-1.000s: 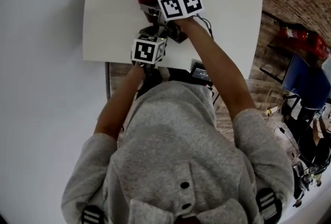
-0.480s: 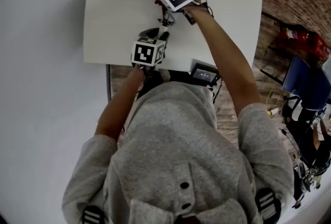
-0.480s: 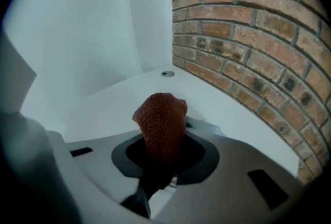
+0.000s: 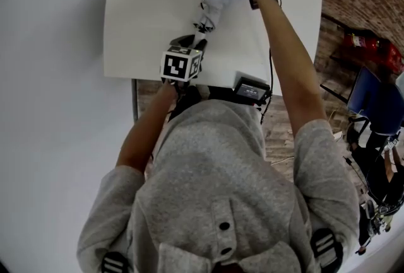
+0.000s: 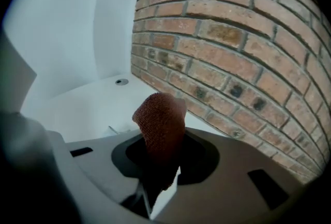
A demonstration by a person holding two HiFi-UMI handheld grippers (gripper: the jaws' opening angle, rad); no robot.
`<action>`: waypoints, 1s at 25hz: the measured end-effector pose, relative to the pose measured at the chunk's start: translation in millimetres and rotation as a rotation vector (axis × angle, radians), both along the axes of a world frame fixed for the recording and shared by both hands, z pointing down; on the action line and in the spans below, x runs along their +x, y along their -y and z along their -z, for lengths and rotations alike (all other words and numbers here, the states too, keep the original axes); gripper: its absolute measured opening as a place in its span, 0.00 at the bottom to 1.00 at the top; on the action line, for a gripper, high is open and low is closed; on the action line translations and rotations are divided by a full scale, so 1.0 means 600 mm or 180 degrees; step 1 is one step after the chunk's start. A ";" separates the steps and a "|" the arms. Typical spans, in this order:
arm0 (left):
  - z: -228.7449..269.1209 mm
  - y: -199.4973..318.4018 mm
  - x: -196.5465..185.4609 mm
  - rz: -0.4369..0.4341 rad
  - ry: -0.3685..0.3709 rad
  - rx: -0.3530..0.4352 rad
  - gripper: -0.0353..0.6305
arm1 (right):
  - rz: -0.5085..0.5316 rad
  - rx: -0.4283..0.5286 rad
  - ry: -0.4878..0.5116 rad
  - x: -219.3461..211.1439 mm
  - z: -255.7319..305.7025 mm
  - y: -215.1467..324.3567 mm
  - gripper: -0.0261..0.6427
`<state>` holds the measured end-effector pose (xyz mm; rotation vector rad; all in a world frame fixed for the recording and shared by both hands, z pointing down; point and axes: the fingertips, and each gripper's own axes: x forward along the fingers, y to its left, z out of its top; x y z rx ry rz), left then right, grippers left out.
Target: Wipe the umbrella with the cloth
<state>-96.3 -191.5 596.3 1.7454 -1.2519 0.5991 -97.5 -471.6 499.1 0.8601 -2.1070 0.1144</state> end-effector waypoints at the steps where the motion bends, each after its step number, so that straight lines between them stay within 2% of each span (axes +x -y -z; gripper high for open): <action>1: -0.001 -0.001 0.001 0.0001 -0.0013 -0.0004 0.28 | -0.0096 0.0015 0.0003 0.019 -0.003 0.012 0.19; 5: -0.002 0.004 0.001 -0.0008 -0.0033 -0.0004 0.28 | -0.0369 -0.0217 0.0171 0.080 -0.037 0.025 0.19; 7: 0.001 0.005 -0.002 -0.0010 -0.0025 0.0002 0.28 | -0.0274 -0.0349 0.0345 0.081 -0.049 0.004 0.19; 11: 0.011 0.009 0.001 -0.0107 -0.0017 0.0003 0.28 | -0.0012 -0.0509 0.0997 0.055 -0.071 -0.036 0.19; 18: -0.001 0.010 0.004 -0.0183 -0.0002 -0.0027 0.28 | -0.0585 -0.0616 0.1447 0.094 -0.063 -0.087 0.19; 25: -0.004 0.013 0.015 -0.0200 -0.0007 -0.0048 0.28 | -0.0713 -0.0869 0.1672 0.091 -0.088 -0.168 0.19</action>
